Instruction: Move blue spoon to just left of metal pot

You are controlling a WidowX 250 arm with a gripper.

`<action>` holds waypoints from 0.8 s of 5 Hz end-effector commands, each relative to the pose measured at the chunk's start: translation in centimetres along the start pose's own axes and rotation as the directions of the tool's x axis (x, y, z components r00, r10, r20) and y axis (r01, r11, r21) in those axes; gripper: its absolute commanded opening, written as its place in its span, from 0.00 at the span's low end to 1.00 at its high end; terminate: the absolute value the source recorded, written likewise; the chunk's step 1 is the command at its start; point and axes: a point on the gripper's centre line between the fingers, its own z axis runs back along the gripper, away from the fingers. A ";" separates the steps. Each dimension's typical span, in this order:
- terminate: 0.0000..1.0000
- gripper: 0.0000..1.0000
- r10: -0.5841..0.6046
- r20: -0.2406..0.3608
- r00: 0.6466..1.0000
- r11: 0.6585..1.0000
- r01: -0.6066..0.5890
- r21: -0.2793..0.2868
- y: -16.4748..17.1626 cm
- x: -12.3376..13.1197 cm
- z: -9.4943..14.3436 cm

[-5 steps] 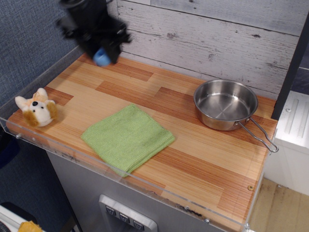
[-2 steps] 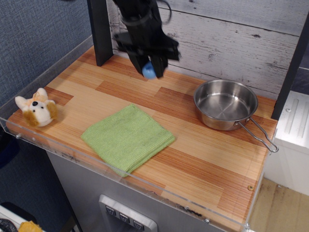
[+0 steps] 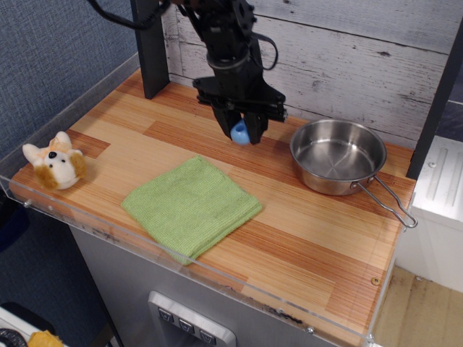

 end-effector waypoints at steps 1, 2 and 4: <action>0.00 0.00 -0.031 0.024 0.999 0.999 0.032 -0.019 -1.0 0.5 -0.5; 0.00 0.00 -0.049 0.008 0.999 0.998 0.049 -0.028 -1.4 0.5 -1.2; 0.00 1.00 -0.032 -0.031 0.999 0.999 0.031 -0.034 -1.2 0.1 -1.3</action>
